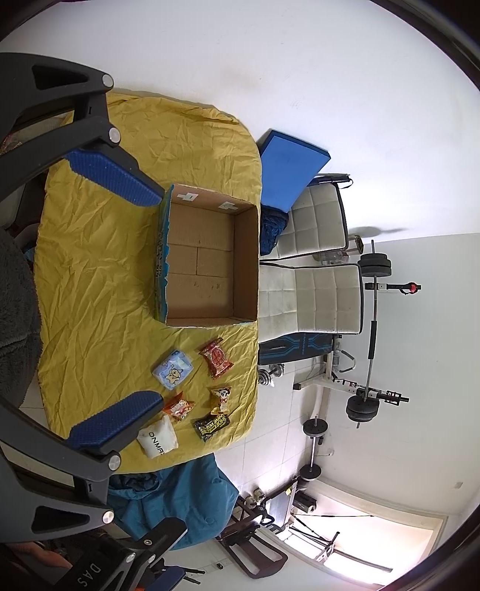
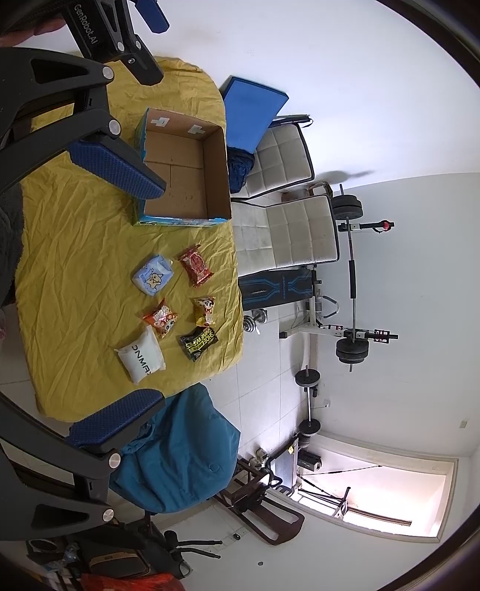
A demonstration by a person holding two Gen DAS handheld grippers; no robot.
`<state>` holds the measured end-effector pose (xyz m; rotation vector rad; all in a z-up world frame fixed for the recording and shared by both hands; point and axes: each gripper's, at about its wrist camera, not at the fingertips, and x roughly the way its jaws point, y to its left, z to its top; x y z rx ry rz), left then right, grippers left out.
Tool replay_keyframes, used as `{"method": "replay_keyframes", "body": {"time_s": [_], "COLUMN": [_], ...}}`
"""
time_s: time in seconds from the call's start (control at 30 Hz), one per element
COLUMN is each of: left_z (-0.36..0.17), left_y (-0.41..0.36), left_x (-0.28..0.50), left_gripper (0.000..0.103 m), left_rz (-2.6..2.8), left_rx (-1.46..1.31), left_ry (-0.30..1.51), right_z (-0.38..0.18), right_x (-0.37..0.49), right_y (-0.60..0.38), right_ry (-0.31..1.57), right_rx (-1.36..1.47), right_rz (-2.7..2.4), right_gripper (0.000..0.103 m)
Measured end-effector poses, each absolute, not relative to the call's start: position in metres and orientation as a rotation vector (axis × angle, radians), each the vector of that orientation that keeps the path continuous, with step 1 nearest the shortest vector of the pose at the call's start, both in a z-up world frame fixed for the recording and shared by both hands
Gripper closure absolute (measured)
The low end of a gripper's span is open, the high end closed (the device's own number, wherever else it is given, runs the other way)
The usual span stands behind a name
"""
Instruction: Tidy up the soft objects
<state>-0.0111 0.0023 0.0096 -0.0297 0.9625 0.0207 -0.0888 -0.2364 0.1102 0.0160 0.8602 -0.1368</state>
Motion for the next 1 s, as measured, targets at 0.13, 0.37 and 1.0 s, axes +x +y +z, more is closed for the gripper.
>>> {"method": "replay_keyframes", "body": {"time_s": [0.13, 0.37, 1.0], "left_z": [0.009, 0.007, -0.06], "left_y": [0.002, 0.001, -0.055], "left_x": [-0.011, -0.014, 0.044], "left_gripper": [0.0, 0.0, 0.0], "left_rz": [0.021, 0.019, -0.046], "left_rx": [-0.03, -0.031, 0.008], "left_ry": [0.963, 0.962, 1.084], "right_z": [0.108, 0.106, -0.03], "right_x": [-0.092, -0.096, 0.017], "right_y": [-0.236, -0.238, -0.378], "right_ry": [0.858, 0.858, 1.154], "right_rx": [0.017, 0.019, 0.028], "right_rz": [-0.135, -0.13, -0.291], "right_gripper": [0.0, 0.0, 0.0]}}
